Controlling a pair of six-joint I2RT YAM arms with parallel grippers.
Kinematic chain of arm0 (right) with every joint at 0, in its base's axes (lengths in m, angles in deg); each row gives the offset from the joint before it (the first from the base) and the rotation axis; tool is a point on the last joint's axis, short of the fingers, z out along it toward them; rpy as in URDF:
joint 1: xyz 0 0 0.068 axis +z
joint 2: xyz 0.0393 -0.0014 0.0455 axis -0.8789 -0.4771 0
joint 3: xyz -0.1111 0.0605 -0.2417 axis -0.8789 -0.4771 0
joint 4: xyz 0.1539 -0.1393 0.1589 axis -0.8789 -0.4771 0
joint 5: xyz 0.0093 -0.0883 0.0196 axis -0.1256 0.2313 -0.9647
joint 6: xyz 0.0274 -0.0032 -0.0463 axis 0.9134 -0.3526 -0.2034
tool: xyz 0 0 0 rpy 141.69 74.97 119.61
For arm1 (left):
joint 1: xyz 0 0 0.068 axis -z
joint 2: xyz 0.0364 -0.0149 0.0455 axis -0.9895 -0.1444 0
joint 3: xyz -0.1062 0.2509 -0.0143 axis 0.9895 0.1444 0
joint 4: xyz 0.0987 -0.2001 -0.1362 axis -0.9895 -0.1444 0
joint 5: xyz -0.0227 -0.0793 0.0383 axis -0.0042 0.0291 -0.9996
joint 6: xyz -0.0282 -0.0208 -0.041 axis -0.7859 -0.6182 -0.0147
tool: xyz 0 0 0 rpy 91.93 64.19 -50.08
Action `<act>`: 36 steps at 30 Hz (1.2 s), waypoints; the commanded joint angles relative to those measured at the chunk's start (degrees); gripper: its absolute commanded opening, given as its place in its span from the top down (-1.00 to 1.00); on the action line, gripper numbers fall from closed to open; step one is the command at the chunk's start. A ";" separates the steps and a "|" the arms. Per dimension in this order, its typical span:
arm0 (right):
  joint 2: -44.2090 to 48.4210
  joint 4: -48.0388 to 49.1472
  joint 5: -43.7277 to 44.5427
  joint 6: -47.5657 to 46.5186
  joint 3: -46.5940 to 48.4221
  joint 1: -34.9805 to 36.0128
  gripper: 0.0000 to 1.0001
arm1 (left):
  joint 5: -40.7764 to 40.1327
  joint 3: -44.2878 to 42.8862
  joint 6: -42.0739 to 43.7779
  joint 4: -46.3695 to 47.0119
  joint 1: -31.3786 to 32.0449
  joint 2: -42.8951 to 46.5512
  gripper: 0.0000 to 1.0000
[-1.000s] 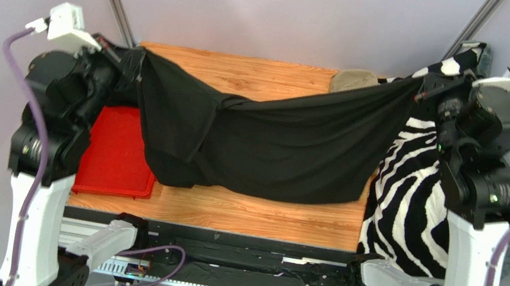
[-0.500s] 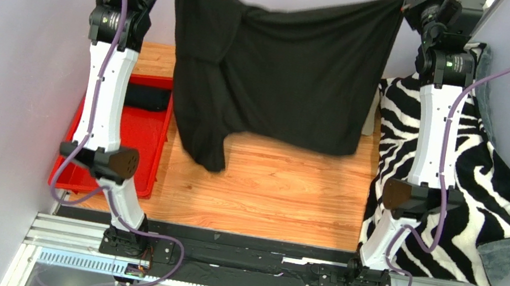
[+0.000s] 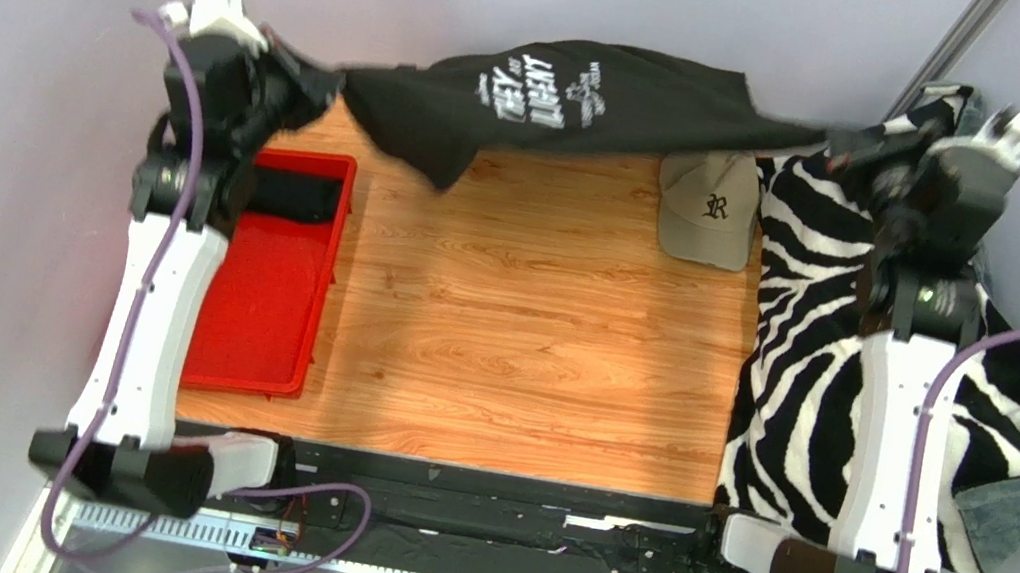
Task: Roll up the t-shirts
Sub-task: Flatten out the T-shirt at the center of the board.
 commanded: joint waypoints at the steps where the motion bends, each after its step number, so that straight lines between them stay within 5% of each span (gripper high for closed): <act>1: 7.29 -2.93 -6.62 -1.48 -22.63 -0.01 1.00 | 4.44 20.77 -1.68 -0.55 -0.33 10.11 1.00; 5: 12.22 -3.29 -5.93 -3.23 -47.57 -0.10 1.00 | 7.61 43.33 -1.33 -0.55 -0.33 14.35 1.00; 11: 7.32 1.02 -4.87 -5.78 -61.43 -0.27 1.00 | 5.60 60.88 -5.63 1.73 -0.24 13.14 1.00; 18: -2.89 -1.70 -4.08 -9.47 -58.63 -2.03 1.00 | 0.77 62.39 -6.87 -5.81 -0.24 15.84 1.00; 36: 11.60 -11.71 -2.59 -8.25 -61.88 -3.70 1.00 | -18.92 55.89 -20.57 -35.70 -0.24 32.90 1.00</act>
